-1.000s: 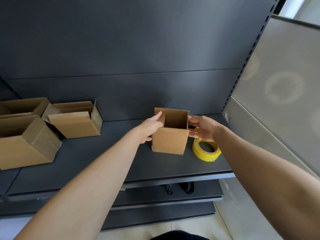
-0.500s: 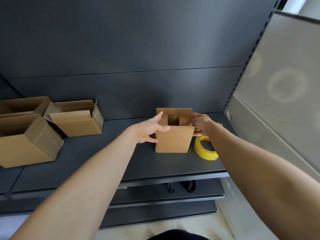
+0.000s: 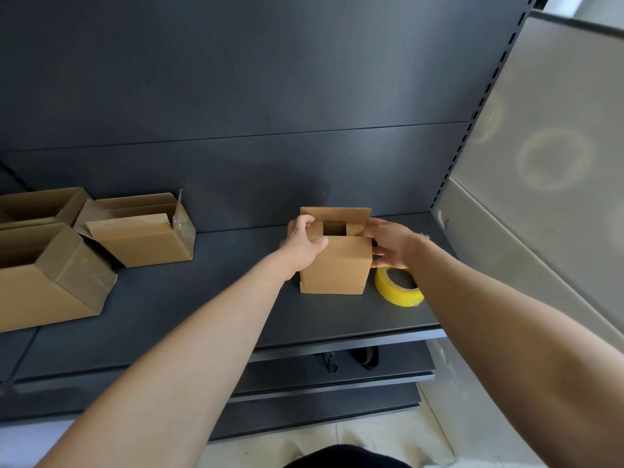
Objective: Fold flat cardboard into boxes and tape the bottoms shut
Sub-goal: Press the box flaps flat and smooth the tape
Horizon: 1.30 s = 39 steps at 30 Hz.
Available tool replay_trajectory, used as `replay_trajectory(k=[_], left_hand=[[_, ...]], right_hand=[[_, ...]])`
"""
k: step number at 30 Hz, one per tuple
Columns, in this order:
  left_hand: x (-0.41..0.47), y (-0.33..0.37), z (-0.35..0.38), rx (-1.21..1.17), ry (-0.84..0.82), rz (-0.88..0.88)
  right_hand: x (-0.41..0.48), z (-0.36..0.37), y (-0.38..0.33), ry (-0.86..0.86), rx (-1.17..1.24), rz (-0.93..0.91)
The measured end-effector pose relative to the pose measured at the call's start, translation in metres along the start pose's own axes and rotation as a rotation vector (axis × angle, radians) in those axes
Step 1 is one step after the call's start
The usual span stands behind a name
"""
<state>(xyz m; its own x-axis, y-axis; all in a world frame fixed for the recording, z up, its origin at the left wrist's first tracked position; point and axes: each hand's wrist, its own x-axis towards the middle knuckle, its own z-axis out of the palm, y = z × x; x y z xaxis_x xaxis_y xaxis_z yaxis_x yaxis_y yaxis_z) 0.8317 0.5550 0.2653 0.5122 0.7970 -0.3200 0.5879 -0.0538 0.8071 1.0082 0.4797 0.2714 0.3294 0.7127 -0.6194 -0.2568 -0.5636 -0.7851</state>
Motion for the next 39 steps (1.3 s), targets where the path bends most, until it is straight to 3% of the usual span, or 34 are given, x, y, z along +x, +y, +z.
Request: replay_trajectory(k=[3,10,14,18,28,30,34,36,39], left_hand=[[0.001,-0.001,0.005,0.041,0.058,0.015],[0.005,-0.006,0.008,-0.066,0.155,0.06],[0.004,-0.007,0.006,-0.099,0.151,0.089],[0.003,-0.009,0.007,-0.11,0.2,0.103],[0.005,-0.006,0.009,-0.113,0.157,-0.008],[0.006,-0.001,0.01,-0.055,0.19,-0.005],[0.011,0.01,0.008,0.321,0.229,0.162],[0.015,0.011,0.008,0.322,0.156,0.196],[0.02,0.011,0.005,0.253,0.103,0.178]], right_hand=[[0.002,0.001,0.0,0.044,-0.016,-0.007],[-0.001,-0.001,-0.009,-0.113,0.077,0.064],[0.005,0.002,-0.01,0.002,0.067,0.075],[0.002,0.001,-0.006,0.012,0.069,0.045],[0.003,0.004,0.001,0.086,0.033,-0.021],[0.004,0.004,0.001,0.095,0.028,-0.021],[0.002,0.0,0.006,0.032,0.025,-0.037],[0.0,-0.014,0.015,-0.031,0.056,-0.055],[-0.004,-0.043,0.028,0.126,-0.162,-0.104]])
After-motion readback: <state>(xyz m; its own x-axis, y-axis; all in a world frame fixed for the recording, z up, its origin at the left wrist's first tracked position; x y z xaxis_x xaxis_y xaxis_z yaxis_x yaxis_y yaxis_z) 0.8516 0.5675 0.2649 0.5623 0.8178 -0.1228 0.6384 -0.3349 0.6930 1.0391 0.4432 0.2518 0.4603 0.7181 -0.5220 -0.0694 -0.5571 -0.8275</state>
